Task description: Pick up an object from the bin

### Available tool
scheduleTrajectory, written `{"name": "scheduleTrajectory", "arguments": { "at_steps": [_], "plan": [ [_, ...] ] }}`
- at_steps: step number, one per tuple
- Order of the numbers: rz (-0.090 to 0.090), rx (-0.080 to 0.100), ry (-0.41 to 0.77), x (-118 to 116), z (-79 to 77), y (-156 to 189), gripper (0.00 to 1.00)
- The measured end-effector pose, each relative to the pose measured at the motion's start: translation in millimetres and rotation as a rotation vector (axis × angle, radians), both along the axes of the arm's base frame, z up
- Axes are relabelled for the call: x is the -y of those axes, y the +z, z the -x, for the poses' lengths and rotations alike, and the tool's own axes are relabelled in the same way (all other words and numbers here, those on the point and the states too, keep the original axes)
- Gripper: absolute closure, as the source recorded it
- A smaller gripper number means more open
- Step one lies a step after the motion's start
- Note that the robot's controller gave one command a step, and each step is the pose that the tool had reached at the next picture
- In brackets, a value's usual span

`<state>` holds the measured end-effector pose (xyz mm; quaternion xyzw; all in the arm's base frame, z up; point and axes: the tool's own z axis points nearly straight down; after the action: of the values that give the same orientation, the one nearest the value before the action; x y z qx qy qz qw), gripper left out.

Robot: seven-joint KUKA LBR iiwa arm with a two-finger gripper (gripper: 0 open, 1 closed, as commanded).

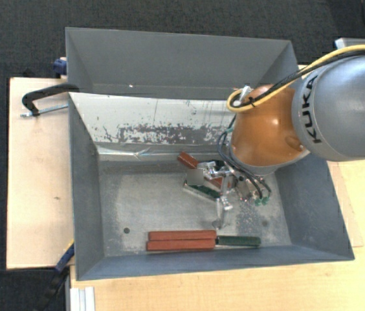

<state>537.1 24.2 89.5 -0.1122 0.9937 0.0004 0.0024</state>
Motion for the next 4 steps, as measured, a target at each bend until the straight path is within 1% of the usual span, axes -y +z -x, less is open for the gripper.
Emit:
{"name": "scheduleTrajectory", "arguments": {
  "at_steps": [1, 2, 3, 4],
  "plan": [
    [-0.001, 0.000, -0.199, -16, -25.4, 7, 0.00],
    [0.000, -0.003, 0.037, 10, -16.9, 5, 1.00],
    [0.000, -0.003, 0.037, 10, -16.9, 5, 0.00],
    [0.000, -0.003, 0.037, 10, -16.9, 5, 0.00]
  ]
}}
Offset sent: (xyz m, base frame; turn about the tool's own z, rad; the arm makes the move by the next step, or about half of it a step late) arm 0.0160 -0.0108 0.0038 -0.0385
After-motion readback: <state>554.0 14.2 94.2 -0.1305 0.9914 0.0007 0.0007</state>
